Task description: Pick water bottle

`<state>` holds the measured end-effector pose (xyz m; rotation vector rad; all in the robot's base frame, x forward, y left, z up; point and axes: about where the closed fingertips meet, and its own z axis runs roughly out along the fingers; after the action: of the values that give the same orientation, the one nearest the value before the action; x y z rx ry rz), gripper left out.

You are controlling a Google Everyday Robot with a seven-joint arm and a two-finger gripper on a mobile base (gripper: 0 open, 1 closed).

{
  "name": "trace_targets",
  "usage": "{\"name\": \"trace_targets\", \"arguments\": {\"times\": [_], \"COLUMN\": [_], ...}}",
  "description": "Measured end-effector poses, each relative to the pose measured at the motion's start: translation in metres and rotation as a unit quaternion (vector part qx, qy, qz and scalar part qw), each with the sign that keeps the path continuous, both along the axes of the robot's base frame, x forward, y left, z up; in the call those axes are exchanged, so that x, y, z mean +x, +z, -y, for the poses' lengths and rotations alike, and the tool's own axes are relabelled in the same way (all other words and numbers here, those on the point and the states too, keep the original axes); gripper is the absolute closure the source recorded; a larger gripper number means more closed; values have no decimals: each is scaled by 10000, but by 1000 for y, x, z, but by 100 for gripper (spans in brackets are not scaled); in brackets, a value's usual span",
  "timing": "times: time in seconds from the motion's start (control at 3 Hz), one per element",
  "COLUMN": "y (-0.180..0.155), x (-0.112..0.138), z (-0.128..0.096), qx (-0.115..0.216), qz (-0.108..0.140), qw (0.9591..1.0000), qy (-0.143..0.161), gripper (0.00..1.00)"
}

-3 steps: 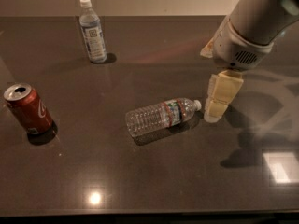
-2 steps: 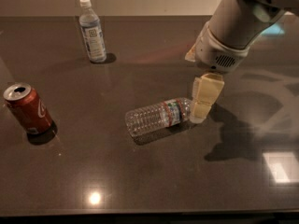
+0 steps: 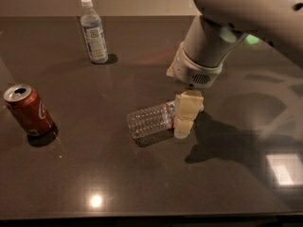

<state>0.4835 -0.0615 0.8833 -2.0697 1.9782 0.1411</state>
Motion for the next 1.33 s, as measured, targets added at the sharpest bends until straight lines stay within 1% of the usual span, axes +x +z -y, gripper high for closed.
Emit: {"name": "trace_targets", "arguments": {"times": [0.33,0.67,1.0,1.33], "y": [-18,-31,-33,-20], "x": [-7,-11,-11,-9], "z": [-7,-9,-8,-6], "qx": [-153,-288,-356,-305], "qz": [-34,-46,-6,22], "qw": [9998,9994,9993,9995], "qy": [120,161,133,76], "gripper": [0,16,38,61]}}
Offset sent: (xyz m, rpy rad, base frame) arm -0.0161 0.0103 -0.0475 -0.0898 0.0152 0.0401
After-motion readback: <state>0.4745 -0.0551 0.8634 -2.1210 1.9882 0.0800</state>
